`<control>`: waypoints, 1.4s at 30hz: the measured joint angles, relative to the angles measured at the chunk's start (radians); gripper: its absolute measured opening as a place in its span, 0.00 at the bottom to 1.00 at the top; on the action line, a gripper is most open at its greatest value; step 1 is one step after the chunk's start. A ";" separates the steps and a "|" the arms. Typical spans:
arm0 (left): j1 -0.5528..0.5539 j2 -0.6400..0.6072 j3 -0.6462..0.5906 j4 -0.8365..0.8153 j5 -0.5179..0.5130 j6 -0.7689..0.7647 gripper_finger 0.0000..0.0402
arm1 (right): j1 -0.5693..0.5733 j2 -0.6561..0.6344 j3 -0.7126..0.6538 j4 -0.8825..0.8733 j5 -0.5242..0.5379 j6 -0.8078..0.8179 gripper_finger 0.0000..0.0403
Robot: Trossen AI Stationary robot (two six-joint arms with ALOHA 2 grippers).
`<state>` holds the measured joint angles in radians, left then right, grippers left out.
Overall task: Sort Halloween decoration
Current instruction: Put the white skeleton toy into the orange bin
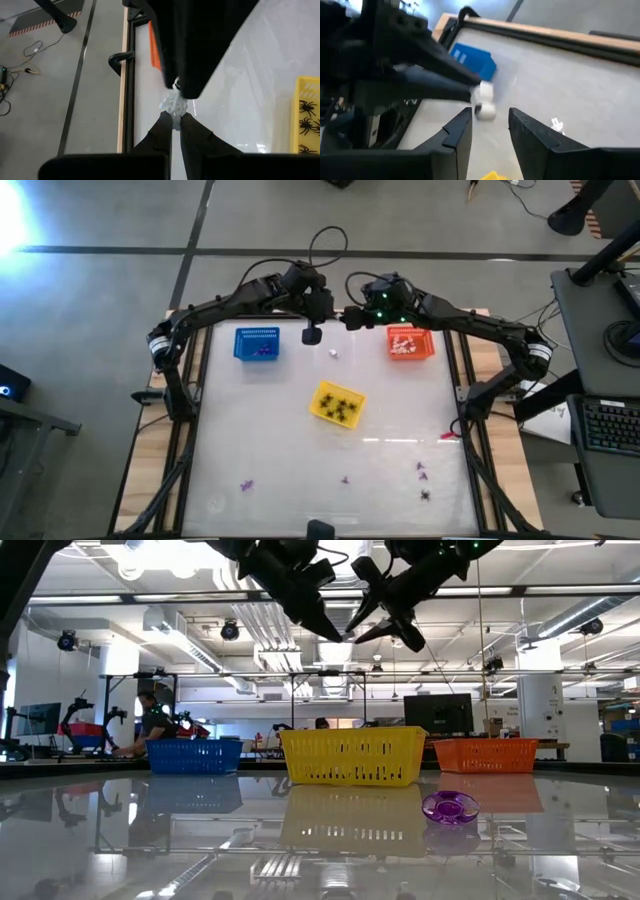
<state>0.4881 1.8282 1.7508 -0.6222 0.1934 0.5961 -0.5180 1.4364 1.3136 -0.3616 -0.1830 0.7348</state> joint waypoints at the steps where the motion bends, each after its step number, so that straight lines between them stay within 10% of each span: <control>1: 0.000 0.000 0.000 0.002 0.000 0.000 0.00 | -0.001 0.000 -0.002 0.014 0.001 0.005 0.28; 29: 0.001 0.002 0.000 0.002 0.001 0.001 0.00 | 0.005 0.006 -0.006 0.023 0.001 0.021 0.24; 42: 0.001 0.002 0.000 0.002 -0.003 0.001 0.00 | 0.005 0.006 -0.007 0.038 0.026 0.010 0.05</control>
<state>0.4892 1.8297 1.7508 -0.6205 0.1905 0.5972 -0.5133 1.4422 1.3067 -0.3241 -0.1574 0.7444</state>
